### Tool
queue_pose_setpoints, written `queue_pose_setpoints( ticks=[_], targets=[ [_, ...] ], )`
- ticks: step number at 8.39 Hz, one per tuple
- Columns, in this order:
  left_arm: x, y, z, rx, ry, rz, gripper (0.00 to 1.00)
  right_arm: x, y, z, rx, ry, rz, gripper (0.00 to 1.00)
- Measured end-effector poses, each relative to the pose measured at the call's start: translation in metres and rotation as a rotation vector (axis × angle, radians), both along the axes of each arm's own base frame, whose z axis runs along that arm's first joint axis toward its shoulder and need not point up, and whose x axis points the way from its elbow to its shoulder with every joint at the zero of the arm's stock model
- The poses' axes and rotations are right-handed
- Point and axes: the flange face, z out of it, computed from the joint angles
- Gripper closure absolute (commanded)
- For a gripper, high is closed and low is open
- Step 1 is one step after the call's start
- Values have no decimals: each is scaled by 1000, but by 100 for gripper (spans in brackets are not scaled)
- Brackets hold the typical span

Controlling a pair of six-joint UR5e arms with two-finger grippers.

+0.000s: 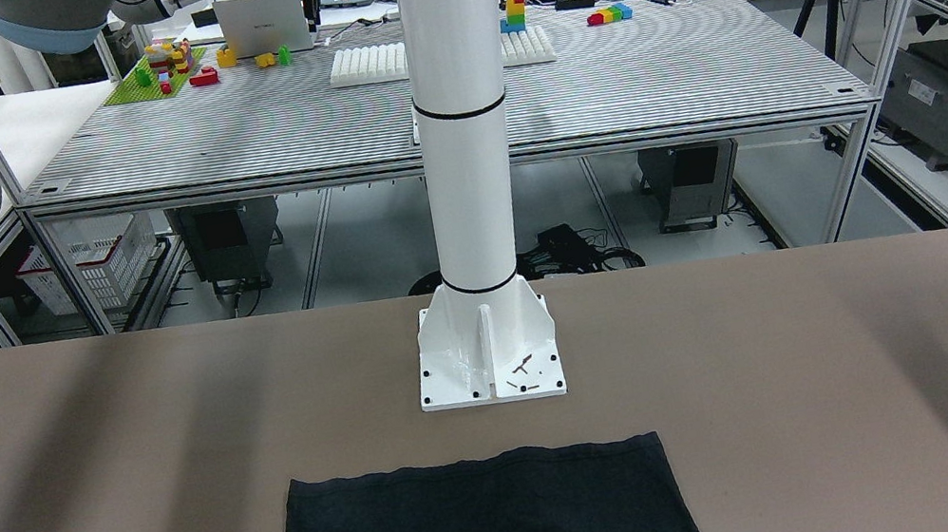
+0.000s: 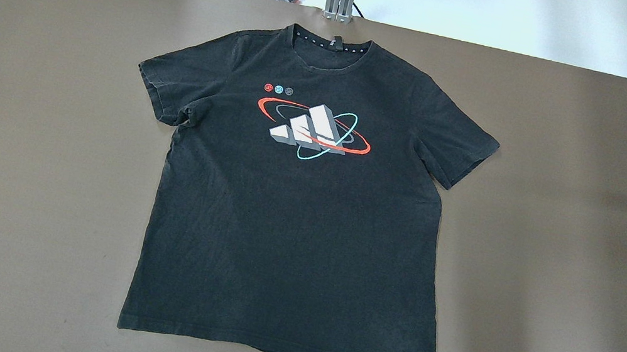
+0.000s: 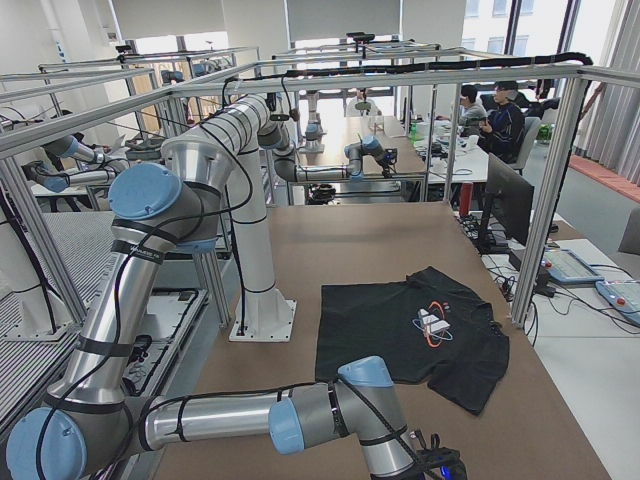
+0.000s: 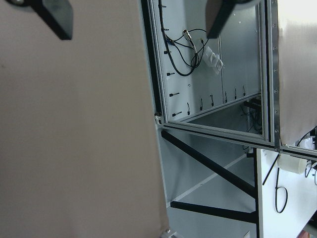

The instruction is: Fold clothes

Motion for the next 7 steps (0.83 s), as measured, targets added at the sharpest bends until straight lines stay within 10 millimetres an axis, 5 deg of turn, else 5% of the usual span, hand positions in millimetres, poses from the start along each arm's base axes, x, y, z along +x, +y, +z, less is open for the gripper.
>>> queue_pose_setpoints(
  ticks=[5,7],
  targets=[
    [8,-18,-35,132,59,8,5,-5,-1,-8,134,-53,30,6],
    [26,-47,-50,155,82,47,5,-21,-20,-10,154,-58,-6,7]
  ],
)
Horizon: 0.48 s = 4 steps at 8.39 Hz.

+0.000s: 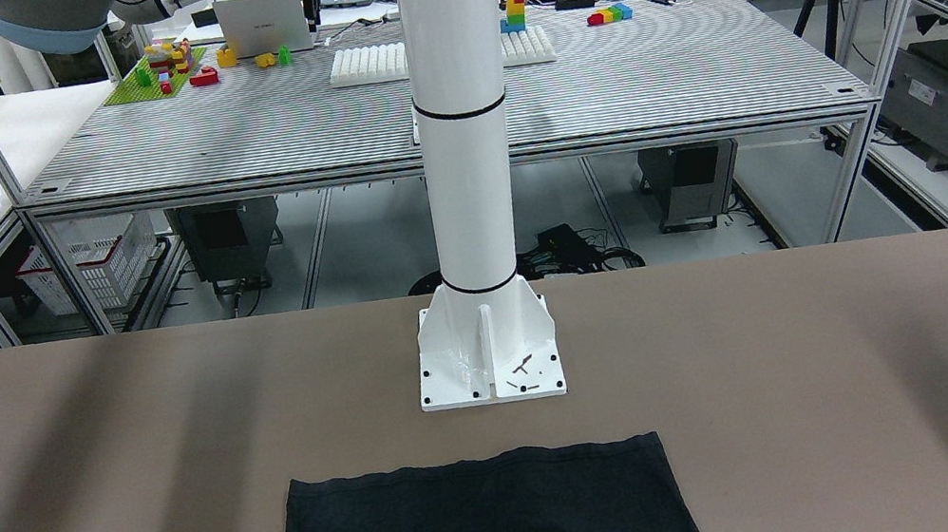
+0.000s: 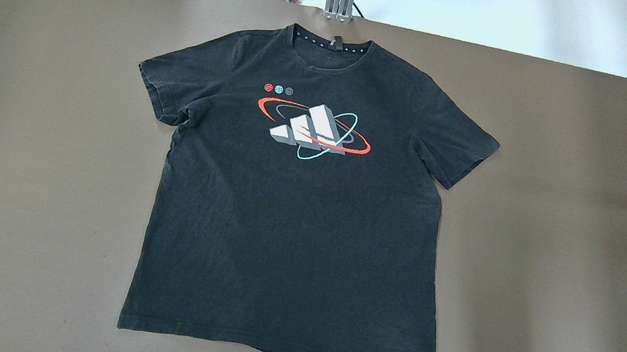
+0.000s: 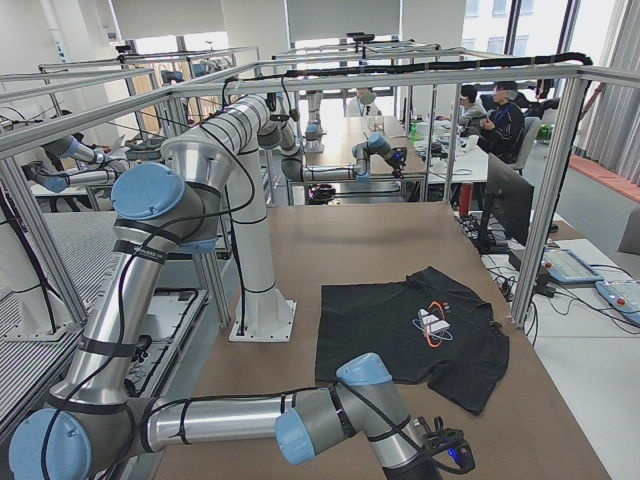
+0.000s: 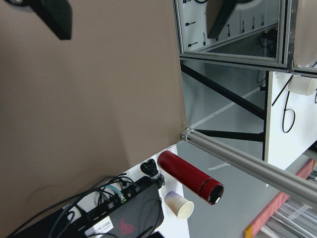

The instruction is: Fold clothes

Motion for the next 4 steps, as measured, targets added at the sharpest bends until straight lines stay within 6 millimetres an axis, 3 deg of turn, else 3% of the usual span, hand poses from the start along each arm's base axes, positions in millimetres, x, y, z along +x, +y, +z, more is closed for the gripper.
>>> queue_pose_setpoints(
  ticks=[4],
  targets=[
    [92,-97,-25,1,89,156,5,-102,-102,-6,22,-42,-128,6]
  ],
)
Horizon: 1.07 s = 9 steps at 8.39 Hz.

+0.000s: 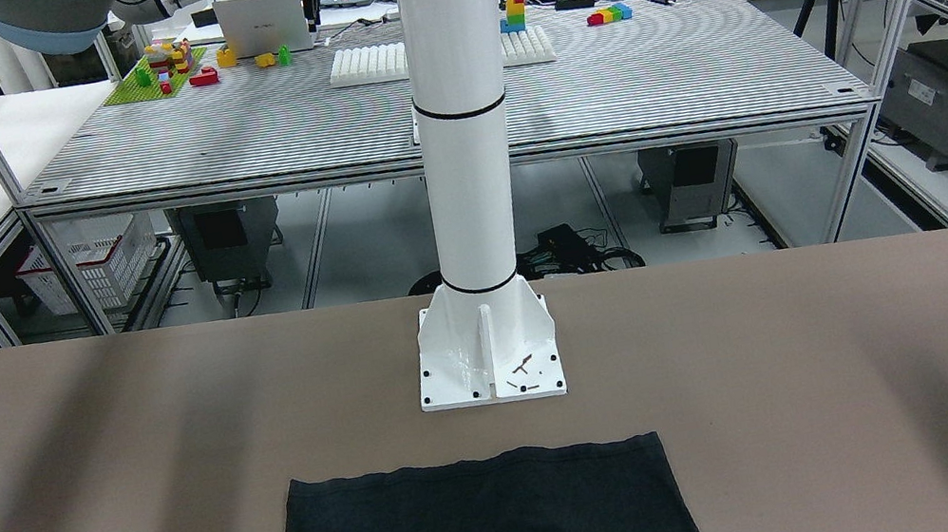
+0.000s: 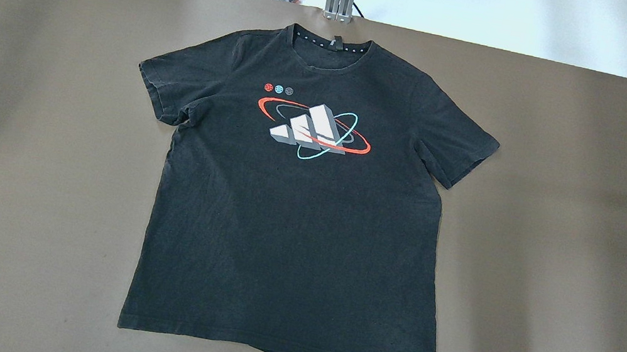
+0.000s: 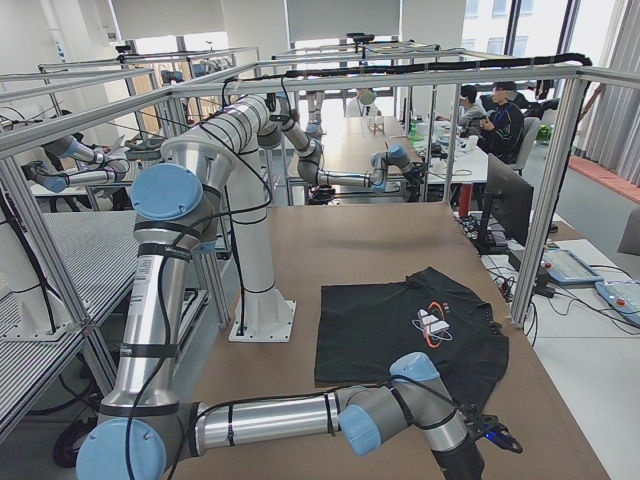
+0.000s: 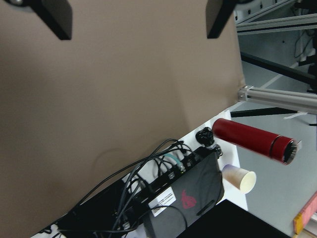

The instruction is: Fold clothes

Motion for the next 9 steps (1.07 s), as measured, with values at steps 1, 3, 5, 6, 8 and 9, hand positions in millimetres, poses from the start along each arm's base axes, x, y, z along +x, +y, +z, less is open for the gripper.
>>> queue_pose_setpoints(
  ticks=[1,3,5,6,8,9],
  targets=[
    [25,-15,-8,-4,49,30,5,-35,-28,-5,-3,-27,-8,6],
    [94,-38,-33,-17,141,66,5,-117,-68,-17,-14,-83,-32,6],
    [173,-53,-53,-61,264,80,5,-198,-85,-45,-5,-170,-26,6],
    [208,-59,-53,-76,326,88,5,-230,-91,-60,-3,-211,-22,6],
    [271,-69,-57,-111,409,117,5,-265,-95,-78,5,-284,-36,6],
    [299,-69,-64,-127,429,134,5,-273,-95,-78,12,-304,-47,6]
  ],
)
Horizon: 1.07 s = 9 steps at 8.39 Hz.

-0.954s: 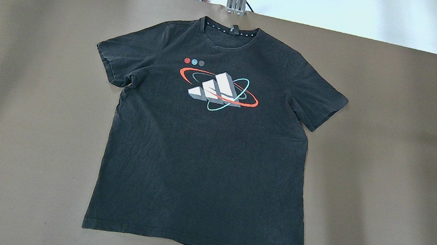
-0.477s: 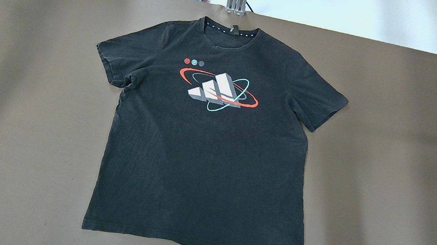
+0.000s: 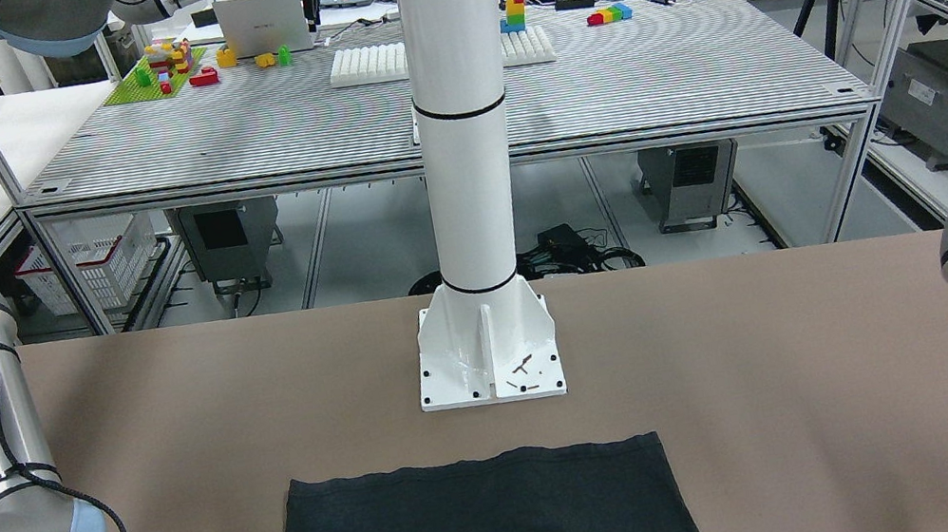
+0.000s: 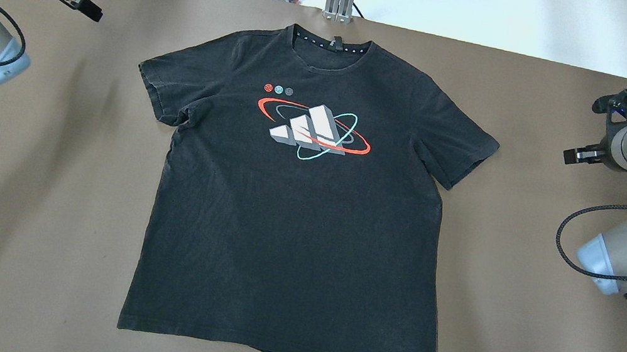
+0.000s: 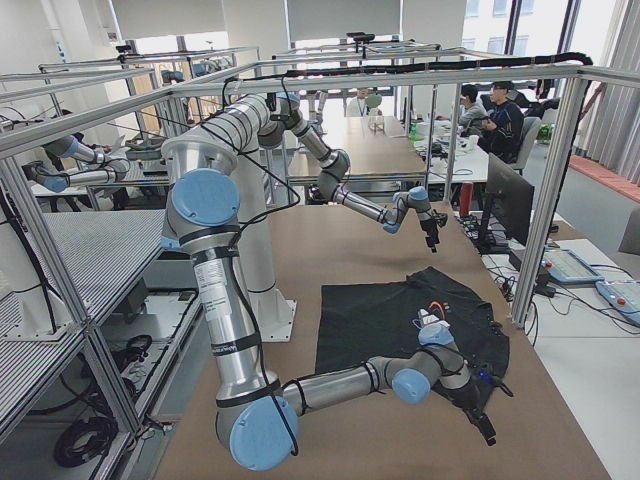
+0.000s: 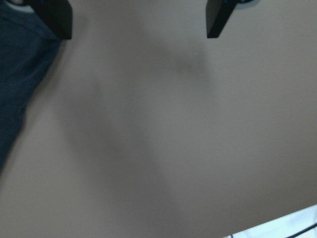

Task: Fold clothes
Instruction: 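Move both grippers down toward the shirt's shoulders near the collar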

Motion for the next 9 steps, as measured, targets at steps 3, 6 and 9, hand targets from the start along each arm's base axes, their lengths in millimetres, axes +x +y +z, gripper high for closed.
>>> queue_pose_setpoints(
  ticks=[3,6,9],
  targets=[
    [68,6,-7,-24,23,58,8,-11,2,2,11,-18,-14,6],
    [83,10,0,-25,36,83,55,-14,3,3,8,-21,-15,6],
    [82,12,-5,-24,61,105,87,-17,5,4,7,-20,-20,6]
  ],
)
